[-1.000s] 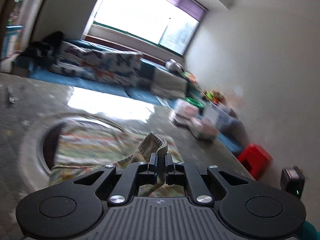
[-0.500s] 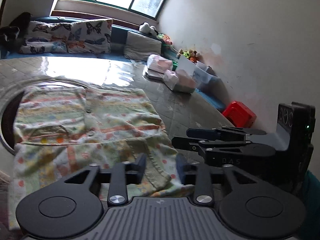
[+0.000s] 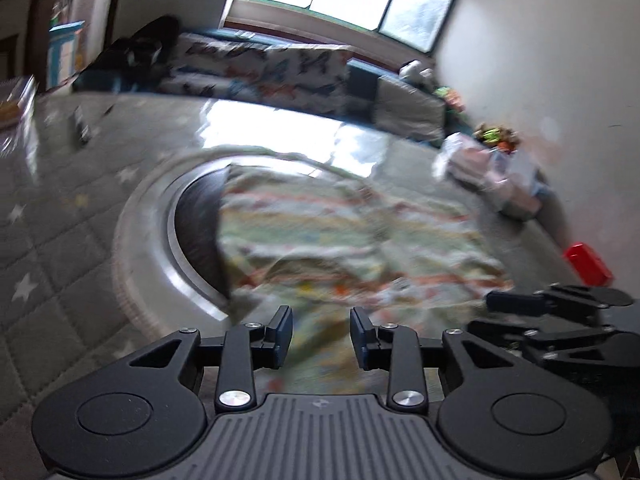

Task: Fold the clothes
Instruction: 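Fold the corduroy sleeve across the shirt body with the left gripper and release, then grasp the shirt side edge beside the folded sleeve with the left gripper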

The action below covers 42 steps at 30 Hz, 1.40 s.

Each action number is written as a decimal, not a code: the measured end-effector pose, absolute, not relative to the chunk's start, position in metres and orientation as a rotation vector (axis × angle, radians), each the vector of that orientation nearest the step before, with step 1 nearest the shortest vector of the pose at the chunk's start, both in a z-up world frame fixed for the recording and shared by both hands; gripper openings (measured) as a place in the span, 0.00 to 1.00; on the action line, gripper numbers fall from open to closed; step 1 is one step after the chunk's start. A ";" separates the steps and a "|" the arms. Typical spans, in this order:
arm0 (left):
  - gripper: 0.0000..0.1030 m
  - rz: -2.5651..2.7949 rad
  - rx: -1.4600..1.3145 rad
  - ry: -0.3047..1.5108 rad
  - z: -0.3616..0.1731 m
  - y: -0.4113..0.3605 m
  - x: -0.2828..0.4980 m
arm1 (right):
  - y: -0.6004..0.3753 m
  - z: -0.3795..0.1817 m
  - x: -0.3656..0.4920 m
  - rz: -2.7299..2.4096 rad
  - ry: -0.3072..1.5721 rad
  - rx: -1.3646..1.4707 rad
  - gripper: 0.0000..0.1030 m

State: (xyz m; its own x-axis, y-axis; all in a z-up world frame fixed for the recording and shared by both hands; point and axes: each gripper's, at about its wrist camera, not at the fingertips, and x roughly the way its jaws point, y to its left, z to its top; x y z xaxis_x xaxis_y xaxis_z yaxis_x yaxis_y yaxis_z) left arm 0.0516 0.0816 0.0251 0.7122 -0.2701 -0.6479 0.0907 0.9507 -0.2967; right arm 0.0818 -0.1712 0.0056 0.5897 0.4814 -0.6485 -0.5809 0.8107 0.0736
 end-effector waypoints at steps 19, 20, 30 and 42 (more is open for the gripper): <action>0.36 -0.340 -0.015 0.694 0.045 0.055 -0.024 | -0.188 0.007 0.028 0.643 0.712 -0.278 0.47; 0.37 -0.336 0.024 0.683 0.046 0.056 -0.031 | -0.190 0.010 0.025 0.643 0.706 -0.286 0.47; 0.47 -0.417 0.332 0.595 0.025 0.030 -0.068 | -0.205 0.016 -0.004 0.643 0.693 -0.382 0.53; 0.48 -0.546 0.498 0.433 0.010 -0.012 -0.069 | -0.214 0.012 -0.031 0.668 0.696 -0.472 0.57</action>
